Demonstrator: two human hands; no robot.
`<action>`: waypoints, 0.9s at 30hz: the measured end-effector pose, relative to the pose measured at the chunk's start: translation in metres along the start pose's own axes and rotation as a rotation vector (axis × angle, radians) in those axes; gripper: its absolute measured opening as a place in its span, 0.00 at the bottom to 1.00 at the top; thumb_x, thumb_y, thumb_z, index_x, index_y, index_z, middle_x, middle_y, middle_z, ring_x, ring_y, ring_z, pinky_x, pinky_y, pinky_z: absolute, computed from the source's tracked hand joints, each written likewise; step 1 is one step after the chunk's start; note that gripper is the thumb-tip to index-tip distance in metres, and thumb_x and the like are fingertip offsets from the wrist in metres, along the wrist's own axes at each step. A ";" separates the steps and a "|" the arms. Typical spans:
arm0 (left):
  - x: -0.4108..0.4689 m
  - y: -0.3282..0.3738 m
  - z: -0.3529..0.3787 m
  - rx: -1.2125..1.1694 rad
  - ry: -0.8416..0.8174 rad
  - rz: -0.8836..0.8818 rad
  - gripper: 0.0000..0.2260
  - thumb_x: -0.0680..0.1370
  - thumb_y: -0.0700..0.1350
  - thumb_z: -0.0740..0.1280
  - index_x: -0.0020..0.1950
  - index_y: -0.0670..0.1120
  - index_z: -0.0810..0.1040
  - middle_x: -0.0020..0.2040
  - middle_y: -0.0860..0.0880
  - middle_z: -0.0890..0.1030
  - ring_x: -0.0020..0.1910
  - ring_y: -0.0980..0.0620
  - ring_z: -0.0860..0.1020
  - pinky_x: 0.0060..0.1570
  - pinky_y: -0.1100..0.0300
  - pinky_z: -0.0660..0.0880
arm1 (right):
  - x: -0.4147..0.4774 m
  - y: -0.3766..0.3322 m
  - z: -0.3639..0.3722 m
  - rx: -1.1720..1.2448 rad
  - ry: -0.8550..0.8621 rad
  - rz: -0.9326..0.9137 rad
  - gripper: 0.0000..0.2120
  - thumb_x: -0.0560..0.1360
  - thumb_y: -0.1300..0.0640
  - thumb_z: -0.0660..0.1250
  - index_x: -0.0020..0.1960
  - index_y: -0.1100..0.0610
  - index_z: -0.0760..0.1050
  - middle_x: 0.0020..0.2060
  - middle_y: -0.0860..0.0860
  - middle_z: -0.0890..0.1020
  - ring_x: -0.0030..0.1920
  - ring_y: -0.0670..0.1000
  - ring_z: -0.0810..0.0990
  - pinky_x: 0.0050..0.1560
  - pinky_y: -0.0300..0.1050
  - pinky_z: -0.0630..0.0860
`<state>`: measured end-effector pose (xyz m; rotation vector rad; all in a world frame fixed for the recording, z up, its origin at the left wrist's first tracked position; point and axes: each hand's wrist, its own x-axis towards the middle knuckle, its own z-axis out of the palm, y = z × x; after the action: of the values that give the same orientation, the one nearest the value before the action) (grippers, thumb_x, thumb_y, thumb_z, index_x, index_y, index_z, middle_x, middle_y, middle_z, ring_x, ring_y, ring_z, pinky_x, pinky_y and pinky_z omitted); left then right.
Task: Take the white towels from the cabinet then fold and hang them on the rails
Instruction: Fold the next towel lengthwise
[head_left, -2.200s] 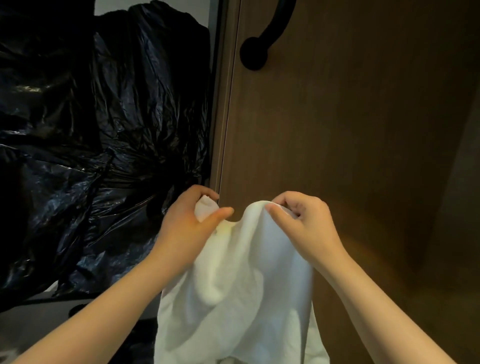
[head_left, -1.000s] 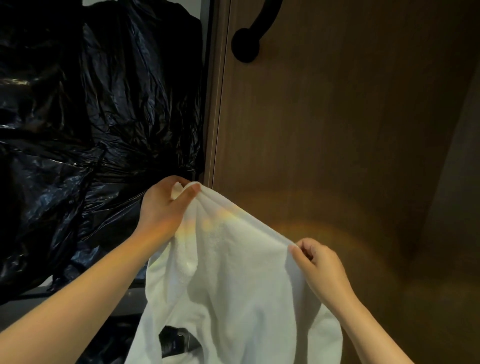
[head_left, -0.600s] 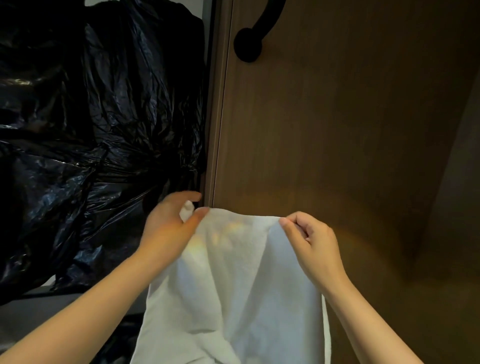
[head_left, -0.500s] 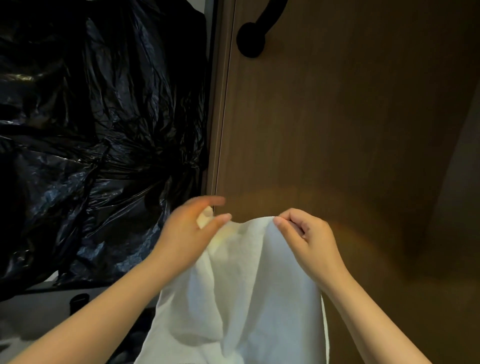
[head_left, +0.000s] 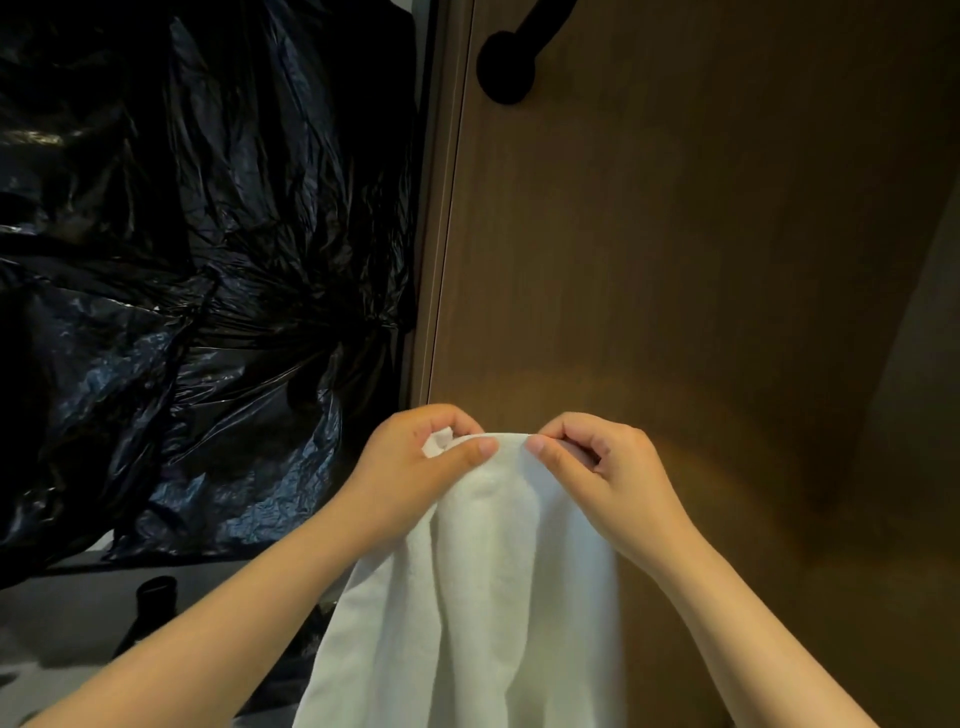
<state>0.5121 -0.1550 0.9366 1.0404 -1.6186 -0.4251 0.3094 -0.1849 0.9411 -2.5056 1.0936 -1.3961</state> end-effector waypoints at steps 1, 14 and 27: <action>0.000 0.001 0.000 0.006 0.013 0.007 0.05 0.75 0.46 0.71 0.39 0.49 0.81 0.40 0.54 0.81 0.38 0.61 0.78 0.38 0.72 0.72 | -0.001 0.000 0.000 -0.001 -0.003 0.000 0.11 0.78 0.46 0.65 0.41 0.49 0.78 0.31 0.48 0.77 0.34 0.51 0.75 0.36 0.54 0.74; 0.012 0.001 -0.029 0.104 0.296 -0.048 0.04 0.75 0.45 0.70 0.40 0.48 0.81 0.38 0.54 0.81 0.39 0.66 0.75 0.35 0.78 0.66 | -0.021 0.030 0.002 -0.041 -0.017 0.158 0.13 0.76 0.41 0.65 0.37 0.46 0.76 0.33 0.43 0.79 0.36 0.47 0.78 0.34 0.39 0.73; 0.015 -0.014 -0.051 0.221 0.419 -0.034 0.05 0.76 0.47 0.69 0.41 0.50 0.79 0.38 0.58 0.78 0.39 0.71 0.73 0.36 0.74 0.64 | -0.030 0.046 -0.015 -0.336 -0.006 0.301 0.07 0.76 0.45 0.68 0.43 0.47 0.78 0.32 0.42 0.79 0.34 0.45 0.79 0.38 0.38 0.80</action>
<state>0.5647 -0.1622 0.9523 1.2310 -1.2900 -0.0410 0.2629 -0.1963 0.9107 -2.4027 1.7458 -1.2062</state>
